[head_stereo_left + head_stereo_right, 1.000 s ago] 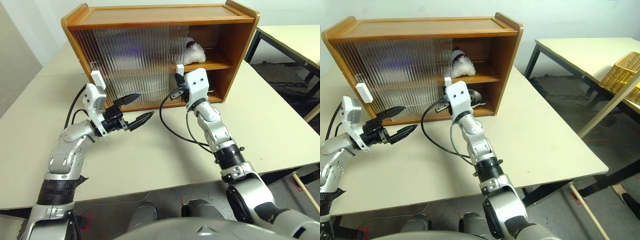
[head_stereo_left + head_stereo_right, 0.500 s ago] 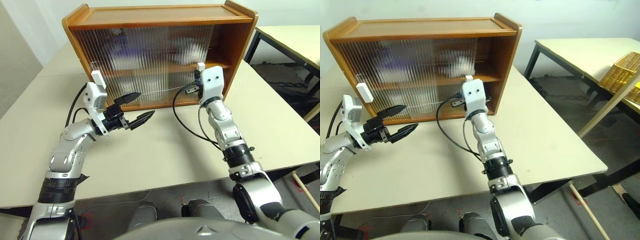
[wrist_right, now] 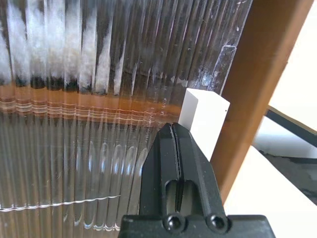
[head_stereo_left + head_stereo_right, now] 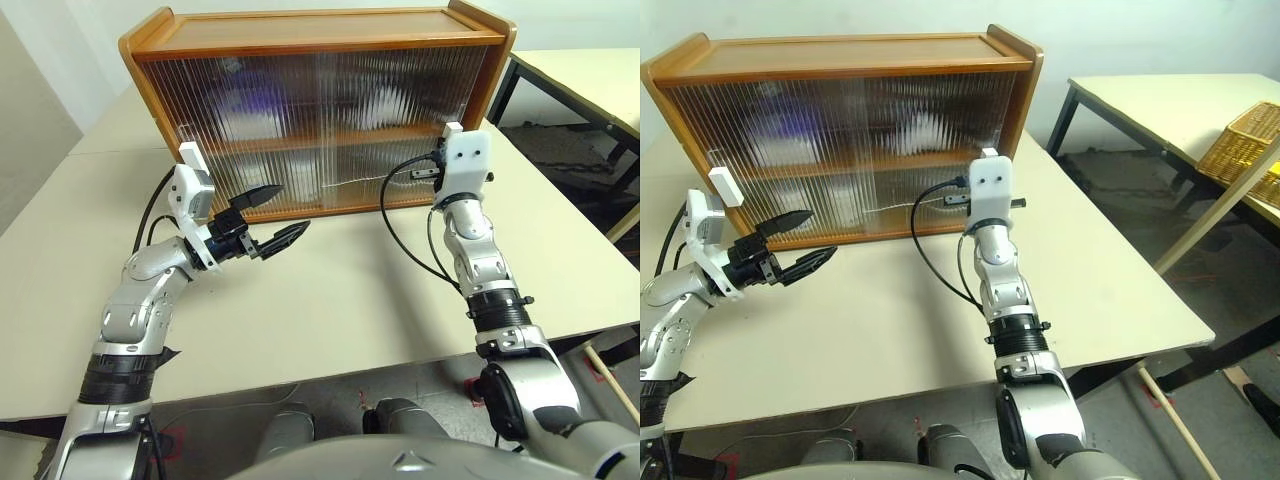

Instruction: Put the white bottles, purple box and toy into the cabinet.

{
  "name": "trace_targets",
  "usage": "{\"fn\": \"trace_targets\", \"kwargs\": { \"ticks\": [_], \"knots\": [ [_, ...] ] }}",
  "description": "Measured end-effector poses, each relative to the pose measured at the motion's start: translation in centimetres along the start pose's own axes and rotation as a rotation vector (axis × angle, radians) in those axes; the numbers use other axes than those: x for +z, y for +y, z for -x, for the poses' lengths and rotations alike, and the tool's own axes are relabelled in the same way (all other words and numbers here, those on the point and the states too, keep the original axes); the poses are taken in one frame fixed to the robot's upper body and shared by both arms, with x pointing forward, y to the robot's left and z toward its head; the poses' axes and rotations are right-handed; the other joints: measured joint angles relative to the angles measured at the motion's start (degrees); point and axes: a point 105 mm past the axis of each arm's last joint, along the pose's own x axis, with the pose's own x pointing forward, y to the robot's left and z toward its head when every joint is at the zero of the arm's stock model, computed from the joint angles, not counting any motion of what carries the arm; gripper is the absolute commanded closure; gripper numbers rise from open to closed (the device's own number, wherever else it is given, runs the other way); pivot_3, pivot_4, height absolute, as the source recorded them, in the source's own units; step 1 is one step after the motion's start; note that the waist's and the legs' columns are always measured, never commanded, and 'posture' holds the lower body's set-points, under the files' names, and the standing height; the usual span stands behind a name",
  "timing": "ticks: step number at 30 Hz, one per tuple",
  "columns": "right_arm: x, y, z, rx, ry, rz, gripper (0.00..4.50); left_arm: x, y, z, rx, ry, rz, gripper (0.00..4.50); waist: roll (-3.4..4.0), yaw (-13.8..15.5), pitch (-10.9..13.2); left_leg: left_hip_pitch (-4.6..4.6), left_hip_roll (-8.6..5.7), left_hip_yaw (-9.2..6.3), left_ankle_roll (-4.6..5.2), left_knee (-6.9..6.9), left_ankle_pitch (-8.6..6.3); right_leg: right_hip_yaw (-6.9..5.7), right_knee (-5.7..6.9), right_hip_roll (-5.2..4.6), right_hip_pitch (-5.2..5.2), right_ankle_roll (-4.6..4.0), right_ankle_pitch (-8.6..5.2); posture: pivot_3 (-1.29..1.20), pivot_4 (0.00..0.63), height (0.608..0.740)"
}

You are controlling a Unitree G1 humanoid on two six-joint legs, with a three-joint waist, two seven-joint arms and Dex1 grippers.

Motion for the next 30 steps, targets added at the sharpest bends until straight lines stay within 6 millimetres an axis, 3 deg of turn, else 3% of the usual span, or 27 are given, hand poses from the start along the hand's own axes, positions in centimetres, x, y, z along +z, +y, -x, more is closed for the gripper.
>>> {"fn": "trace_targets", "kwargs": {
  "ticks": [14, 19, 22, 26, 30],
  "knots": [
    [-0.7, -1.6, -0.3, -0.074, 0.019, 0.041, 4.47, -0.1, 0.0, 0.0, 0.000, -0.002, 0.003, 0.00, 0.01, 0.21, 0.00, -0.02, -0.01, 0.00, 0.00, 0.00, 0.00, 0.00, 0.00, -0.04, 0.01, 0.04, -0.02, -0.04, 0.000, 0.740],
    [-0.6, -1.1, -0.1, 0.003, 0.003, 0.025, 4.47, -0.1, 0.0, 0.0, 0.000, -0.002, 0.004, 0.00, 0.01, 0.09, 0.00, -0.03, -0.04, 0.03, 0.00, -0.01, 0.00, 0.02, -0.01, -0.06, 0.01, 0.09, -0.07, -0.04, 0.000, 0.740],
    [-0.9, -0.5, 1.0, 0.060, -0.011, 0.040, 3.90, -0.1, -0.1, 0.0, 0.000, -0.002, 0.005, 0.00, 0.01, -0.03, 0.00, -0.02, -0.02, 0.02, 0.00, -0.05, 0.00, 0.01, -0.01, -0.04, 0.01, 0.08, -0.06, -0.03, 0.000, 0.740],
    [-1.4, -0.8, 3.1, 0.092, -0.017, 0.055, 2.44, -0.2, -0.1, 0.0, -0.002, 0.000, 0.009, 0.00, 0.01, -0.02, 0.00, -0.02, -0.03, 0.05, 0.00, -0.06, 0.00, 0.01, -0.02, -0.04, 0.02, 0.08, -0.06, -0.03, 0.000, 0.740],
    [-2.2, -2.4, 5.2, 0.099, -0.005, 0.091, 0.92, -0.5, -0.4, 0.4, 0.005, 0.006, 0.018, 0.00, 0.00, -0.06, 0.00, 0.02, -0.06, 0.12, 0.00, -0.01, -0.01, 0.06, -0.03, -0.06, 0.11, 0.24, -0.15, -0.04, 0.000, 0.740]
  ]
}}
